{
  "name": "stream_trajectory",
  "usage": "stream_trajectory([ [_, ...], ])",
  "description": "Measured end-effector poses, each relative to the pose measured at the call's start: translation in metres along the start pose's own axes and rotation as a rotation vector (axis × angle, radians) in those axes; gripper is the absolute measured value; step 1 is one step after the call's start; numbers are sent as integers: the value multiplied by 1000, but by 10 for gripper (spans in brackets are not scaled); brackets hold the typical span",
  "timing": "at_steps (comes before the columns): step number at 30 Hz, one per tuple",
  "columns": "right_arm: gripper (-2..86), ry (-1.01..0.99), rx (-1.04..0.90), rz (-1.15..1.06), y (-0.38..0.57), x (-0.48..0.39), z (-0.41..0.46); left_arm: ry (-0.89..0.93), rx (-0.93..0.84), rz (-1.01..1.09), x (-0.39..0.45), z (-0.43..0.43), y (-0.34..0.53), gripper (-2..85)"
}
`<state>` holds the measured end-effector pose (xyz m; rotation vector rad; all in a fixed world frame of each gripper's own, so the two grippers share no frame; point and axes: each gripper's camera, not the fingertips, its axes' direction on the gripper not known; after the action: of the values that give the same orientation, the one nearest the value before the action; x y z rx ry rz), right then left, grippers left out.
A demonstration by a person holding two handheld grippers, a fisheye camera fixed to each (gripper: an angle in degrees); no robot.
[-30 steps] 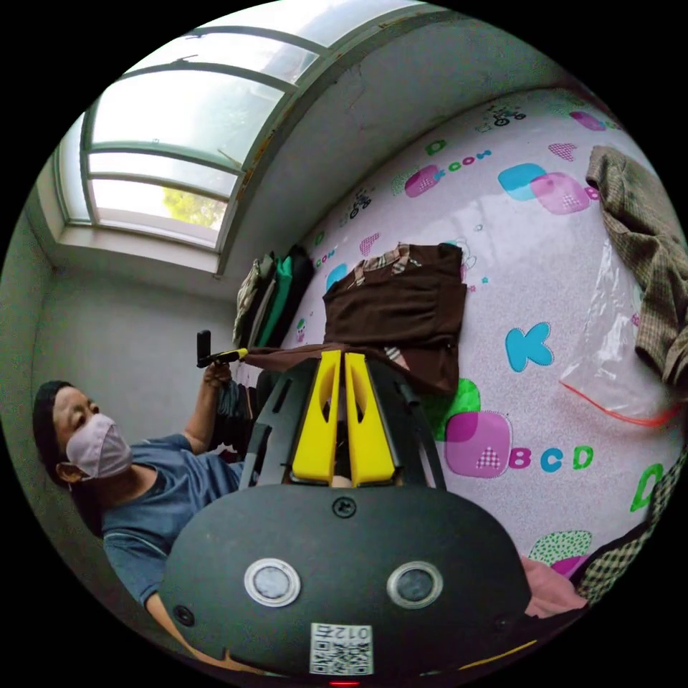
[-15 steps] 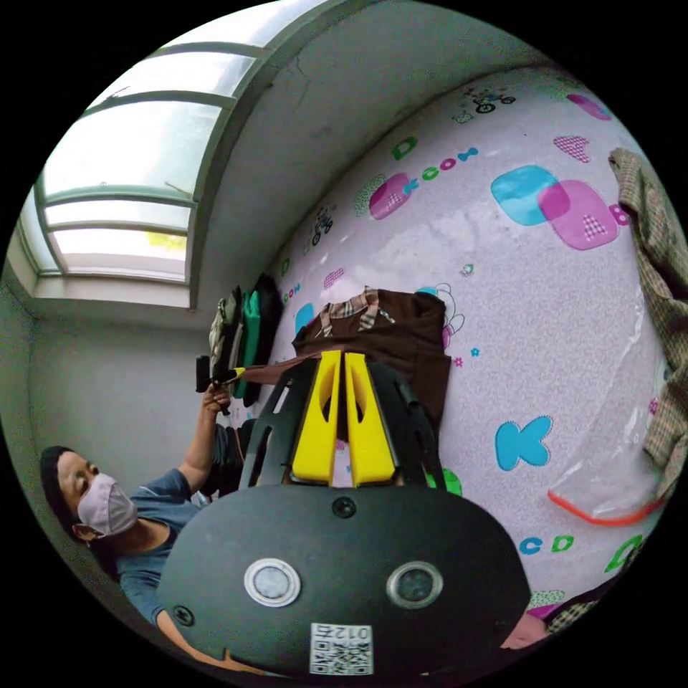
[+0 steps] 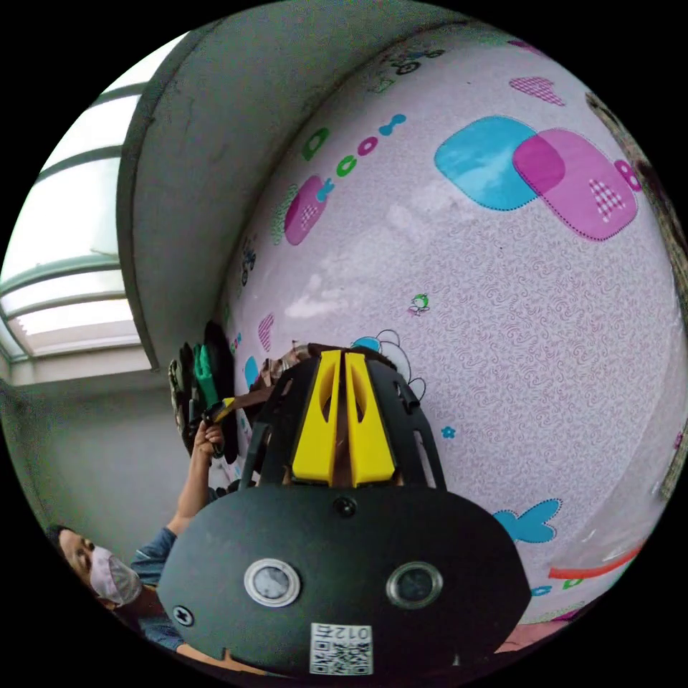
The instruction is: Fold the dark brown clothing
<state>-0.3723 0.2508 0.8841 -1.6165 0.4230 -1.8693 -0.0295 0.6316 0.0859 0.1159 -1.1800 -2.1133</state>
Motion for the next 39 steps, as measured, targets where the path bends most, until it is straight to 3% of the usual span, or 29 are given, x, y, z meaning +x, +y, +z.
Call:
stream_trajectory([
  [7,-10,-3,-1,77,-25,-8,14,94,29,-122,-38,11,-17,10],
  [15,-9,-57,-3,51,-50,-48,5,155,55,15,7,4,-25,9],
  [26,22,-62,53,43,-75,-88,25,200,131,-171,-15,50,-38,8],
  [30,68,-36,89,2,-70,-110,28,122,212,-125,8,50,-27,8],
  [34,78,81,121,-75,-60,-147,20,-72,246,-6,55,56,-10,8],
  [36,70,150,126,-124,-51,-169,16,-174,228,90,85,68,1,8],
  [39,64,236,-28,-240,-26,-214,26,-387,83,342,152,119,35,8],
])
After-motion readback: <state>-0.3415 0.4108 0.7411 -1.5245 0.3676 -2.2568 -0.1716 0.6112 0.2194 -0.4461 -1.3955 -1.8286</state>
